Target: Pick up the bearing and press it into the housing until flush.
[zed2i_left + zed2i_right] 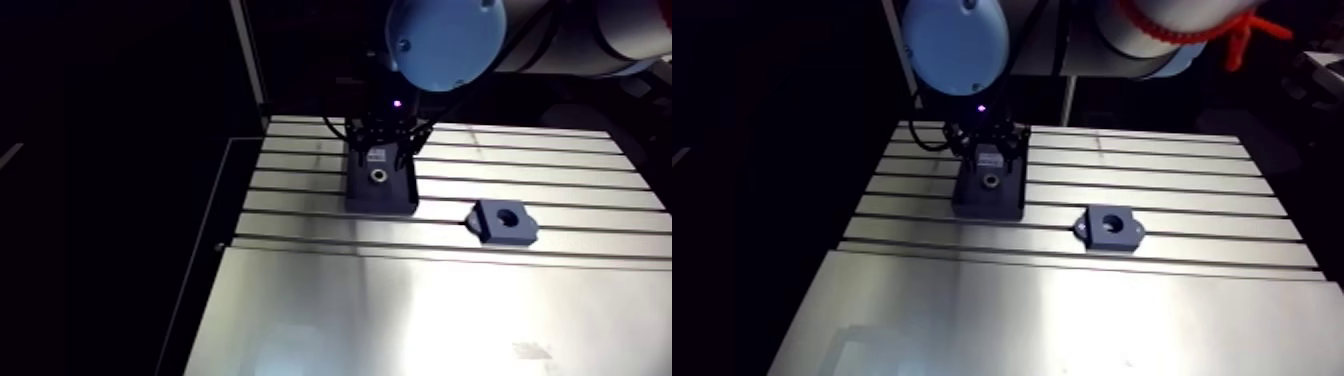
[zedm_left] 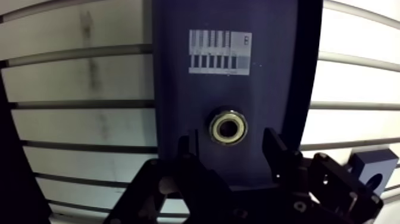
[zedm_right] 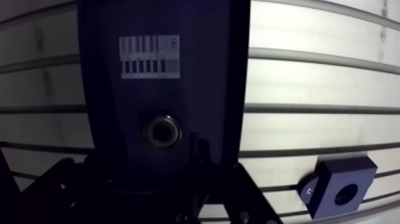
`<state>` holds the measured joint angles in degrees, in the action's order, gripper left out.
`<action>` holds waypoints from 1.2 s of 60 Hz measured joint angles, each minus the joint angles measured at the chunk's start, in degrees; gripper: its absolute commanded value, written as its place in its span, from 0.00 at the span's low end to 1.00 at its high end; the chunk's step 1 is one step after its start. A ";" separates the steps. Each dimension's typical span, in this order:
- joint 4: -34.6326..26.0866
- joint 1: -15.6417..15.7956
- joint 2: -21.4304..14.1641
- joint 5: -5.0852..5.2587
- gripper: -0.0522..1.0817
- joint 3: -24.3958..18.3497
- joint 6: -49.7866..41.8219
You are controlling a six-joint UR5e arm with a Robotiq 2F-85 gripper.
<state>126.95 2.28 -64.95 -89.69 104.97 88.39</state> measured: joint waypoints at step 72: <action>0.02 0.09 1.03 -0.13 0.41 -0.06 -0.08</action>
<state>126.97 2.37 -63.93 -89.81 104.92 88.31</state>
